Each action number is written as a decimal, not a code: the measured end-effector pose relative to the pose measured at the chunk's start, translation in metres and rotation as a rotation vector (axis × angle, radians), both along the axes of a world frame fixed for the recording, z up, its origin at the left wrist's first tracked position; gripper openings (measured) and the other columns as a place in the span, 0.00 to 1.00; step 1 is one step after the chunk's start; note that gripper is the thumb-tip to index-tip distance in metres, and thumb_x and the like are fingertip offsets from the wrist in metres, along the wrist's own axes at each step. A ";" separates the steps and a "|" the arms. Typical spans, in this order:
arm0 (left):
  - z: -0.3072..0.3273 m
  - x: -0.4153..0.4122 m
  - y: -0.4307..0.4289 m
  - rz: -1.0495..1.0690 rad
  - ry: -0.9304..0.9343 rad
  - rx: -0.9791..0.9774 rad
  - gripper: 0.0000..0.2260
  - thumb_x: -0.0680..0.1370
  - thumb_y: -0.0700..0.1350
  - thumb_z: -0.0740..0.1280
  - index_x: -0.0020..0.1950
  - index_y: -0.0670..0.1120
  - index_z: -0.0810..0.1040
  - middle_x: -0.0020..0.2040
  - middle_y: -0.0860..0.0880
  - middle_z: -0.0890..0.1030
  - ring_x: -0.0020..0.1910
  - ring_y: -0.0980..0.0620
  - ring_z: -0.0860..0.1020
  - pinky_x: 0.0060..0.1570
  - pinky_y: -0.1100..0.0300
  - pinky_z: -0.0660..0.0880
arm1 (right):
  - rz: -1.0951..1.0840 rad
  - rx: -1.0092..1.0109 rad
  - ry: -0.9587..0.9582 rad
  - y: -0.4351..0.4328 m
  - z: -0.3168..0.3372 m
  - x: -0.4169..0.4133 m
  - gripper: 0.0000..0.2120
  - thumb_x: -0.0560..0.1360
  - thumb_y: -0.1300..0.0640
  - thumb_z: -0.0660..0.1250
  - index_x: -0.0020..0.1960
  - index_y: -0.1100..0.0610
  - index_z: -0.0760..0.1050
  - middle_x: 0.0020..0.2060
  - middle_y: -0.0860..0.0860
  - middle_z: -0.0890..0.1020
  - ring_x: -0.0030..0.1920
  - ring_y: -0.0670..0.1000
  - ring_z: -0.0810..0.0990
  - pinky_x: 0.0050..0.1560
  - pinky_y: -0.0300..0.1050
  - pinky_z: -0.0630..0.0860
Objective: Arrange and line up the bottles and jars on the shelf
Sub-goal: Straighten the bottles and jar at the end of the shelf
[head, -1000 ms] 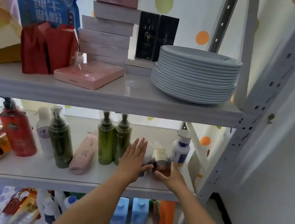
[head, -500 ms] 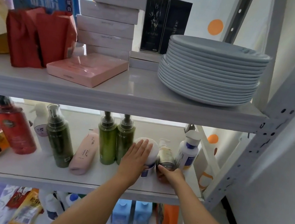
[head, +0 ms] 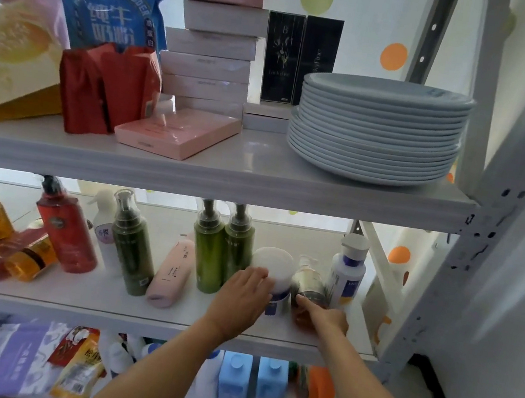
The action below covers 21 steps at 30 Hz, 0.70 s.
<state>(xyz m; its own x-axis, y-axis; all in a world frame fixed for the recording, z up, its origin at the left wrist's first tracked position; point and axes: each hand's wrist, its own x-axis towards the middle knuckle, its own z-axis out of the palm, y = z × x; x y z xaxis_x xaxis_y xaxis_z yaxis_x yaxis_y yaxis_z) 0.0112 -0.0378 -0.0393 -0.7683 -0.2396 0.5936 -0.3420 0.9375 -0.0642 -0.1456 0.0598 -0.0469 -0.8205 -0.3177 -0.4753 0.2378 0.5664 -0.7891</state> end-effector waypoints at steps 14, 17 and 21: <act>0.043 -0.036 0.033 0.132 0.070 1.673 0.27 0.79 0.62 0.54 0.53 0.39 0.76 0.47 0.38 0.82 0.44 0.44 0.81 0.43 0.56 0.79 | -0.131 -0.423 -0.163 0.025 0.049 0.028 0.44 0.60 0.49 0.79 0.69 0.62 0.64 0.61 0.59 0.75 0.56 0.58 0.77 0.51 0.50 0.81; 0.058 -0.043 0.036 0.070 0.132 1.862 0.26 0.76 0.64 0.59 0.58 0.42 0.71 0.56 0.39 0.79 0.53 0.42 0.80 0.53 0.51 0.79 | -0.155 -0.424 -0.136 0.024 0.063 0.040 0.46 0.60 0.46 0.79 0.69 0.62 0.63 0.61 0.59 0.75 0.58 0.58 0.77 0.51 0.47 0.80; 0.076 -0.045 0.032 -0.056 0.221 2.085 0.29 0.73 0.60 0.68 0.64 0.40 0.71 0.60 0.40 0.79 0.59 0.42 0.78 0.62 0.47 0.74 | -0.091 -0.328 0.009 0.018 0.071 0.058 0.44 0.61 0.42 0.77 0.67 0.64 0.65 0.59 0.58 0.77 0.58 0.57 0.78 0.60 0.50 0.77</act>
